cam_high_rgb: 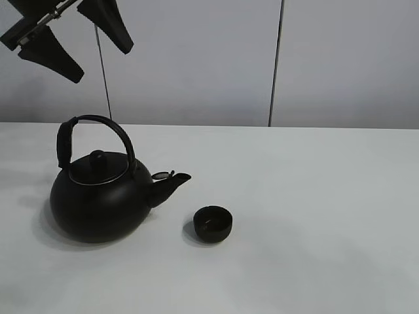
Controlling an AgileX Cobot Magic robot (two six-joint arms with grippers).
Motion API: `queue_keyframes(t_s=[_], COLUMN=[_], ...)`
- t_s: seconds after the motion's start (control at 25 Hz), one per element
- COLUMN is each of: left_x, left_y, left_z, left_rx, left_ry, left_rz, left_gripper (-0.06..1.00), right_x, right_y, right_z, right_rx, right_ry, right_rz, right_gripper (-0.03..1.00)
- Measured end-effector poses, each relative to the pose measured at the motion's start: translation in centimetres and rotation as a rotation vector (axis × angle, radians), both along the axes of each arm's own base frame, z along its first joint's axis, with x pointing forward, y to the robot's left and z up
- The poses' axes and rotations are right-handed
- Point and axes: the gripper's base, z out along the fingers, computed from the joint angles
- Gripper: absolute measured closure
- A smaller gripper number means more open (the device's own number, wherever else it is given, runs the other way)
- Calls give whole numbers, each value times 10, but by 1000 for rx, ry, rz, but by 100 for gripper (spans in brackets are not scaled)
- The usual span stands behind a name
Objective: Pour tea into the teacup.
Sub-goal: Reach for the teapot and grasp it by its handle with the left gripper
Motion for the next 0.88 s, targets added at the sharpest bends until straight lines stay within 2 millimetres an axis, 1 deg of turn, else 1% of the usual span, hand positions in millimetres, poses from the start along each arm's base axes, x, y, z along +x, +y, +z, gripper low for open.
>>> queue_keyframes(t_s=[0.28,0.88], left_x=[0,0], left_y=[0,0], left_z=[0,0], left_rx=[0,0], left_ry=[0,0], left_rz=[0,0], left_gripper=[31,31], right_x=[11,12], right_y=[-1,-2], right_z=[-22,-25], right_rx=[32,32], right_ry=[70,85], right_rz=[-23,-31], right_gripper=[40,40])
